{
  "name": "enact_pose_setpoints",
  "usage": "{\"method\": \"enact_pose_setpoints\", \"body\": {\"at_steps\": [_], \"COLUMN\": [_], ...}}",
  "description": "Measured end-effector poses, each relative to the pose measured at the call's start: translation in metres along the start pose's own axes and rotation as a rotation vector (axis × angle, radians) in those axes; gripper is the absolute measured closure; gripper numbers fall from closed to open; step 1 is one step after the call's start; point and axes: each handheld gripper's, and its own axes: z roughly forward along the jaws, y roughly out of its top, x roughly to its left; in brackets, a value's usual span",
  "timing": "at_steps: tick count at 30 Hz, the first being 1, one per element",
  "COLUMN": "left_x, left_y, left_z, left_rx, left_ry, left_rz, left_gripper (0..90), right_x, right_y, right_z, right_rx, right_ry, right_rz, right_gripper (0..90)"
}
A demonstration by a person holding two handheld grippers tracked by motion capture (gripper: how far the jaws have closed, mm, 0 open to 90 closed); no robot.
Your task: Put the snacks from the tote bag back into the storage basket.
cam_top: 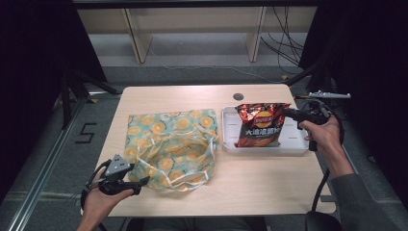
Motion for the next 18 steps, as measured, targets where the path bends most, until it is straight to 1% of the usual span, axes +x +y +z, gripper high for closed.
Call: {"method": "enact_pose_setpoints", "body": {"at_steps": [1,2,3,4,5,6,7,8,9,10,11,12,13,14,15,16,17,18], "left_x": [-0.001,0.000,0.001,0.003,0.004,0.004,0.004,0.003,0.003,0.003,0.003,0.005,0.007,0.006,0.006,0.004,0.005,0.006], "left_y": [0.000,0.000,0.000,0.000,0.000,0.000,0.000,0.000,0.000,0.000,0.000,0.000,0.001,0.001,0.001,0.000,0.000,0.001], "left_z": [0.000,0.001,0.001,-0.001,-0.001,-0.001,-0.001,-0.001,-0.001,-0.001,-0.001,-0.001,-0.001,-0.001,-0.001,-0.001,-0.001,-0.001], "left_rx": [-0.001,-0.010,-0.020,-0.001,0.004,0.001,0.005,0.004,0.004,0.003,0.004,0.008,0.015,0.013,0.013,0.003,0.010,0.014], "left_ry": [0.003,0.005,0.003,0.002,0.002,0.002,0.002,0.002,0.002,0.002,0.001,0.003,0.003,0.003,0.004,0.001,0.003,0.002], "left_rz": [-0.019,0.004,0.005,0.040,0.043,0.041,0.046,0.029,0.028,0.026,0.027,0.055,0.082,0.076,0.076,0.043,0.054,0.077], "left_gripper": [27.0,27.0,27.0,27.0,27.0,27.0,27.0,27.0,27.0,27.0,27.0,27.0,27.0,27.0,27.0,27.0,27.0,27.0], "right_x": [-0.001,0.001,-0.001,-0.001,-0.003,-0.002,-0.004,-0.002,-0.003,-0.006,-0.005,-0.006,-0.005,-0.008,-0.005,-0.009,-0.008,-0.010], "right_y": [0.001,0.001,0.002,0.003,0.005,0.005,0.006,0.007,0.008,0.008,0.009,0.010,0.011,0.012,0.012,0.013,0.014,0.015], "right_z": [0.000,0.001,0.002,0.003,0.004,0.005,0.006,0.007,0.008,0.010,0.010,0.011,0.012,0.013,0.014,0.016,0.017,0.019], "right_rx": [0.001,0.006,0.005,0.002,0.011,0.011,0.010,0.010,0.015,0.008,0.013,0.011,0.023,0.011,0.021,0.014,0.018,0.011], "right_ry": [-0.011,-0.012,-0.012,-0.013,-0.024,-0.017,-0.021,-0.025,-0.027,-0.024,-0.033,-0.038,-0.037,-0.042,-0.039,-0.047,-0.041,-0.046], "right_rz": [-0.009,0.031,-0.001,0.019,-0.004,0.021,0.000,0.034,0.025,0.002,0.017,0.005,0.038,0.003,0.047,0.006,0.029,0.002], "right_gripper": [85.4,85.3,85.3,85.2,85.1,84.9,84.8,84.8,84.8,84.8,84.6,84.5,84.4,84.3,84.2,84.1,84.0,83.9]}}
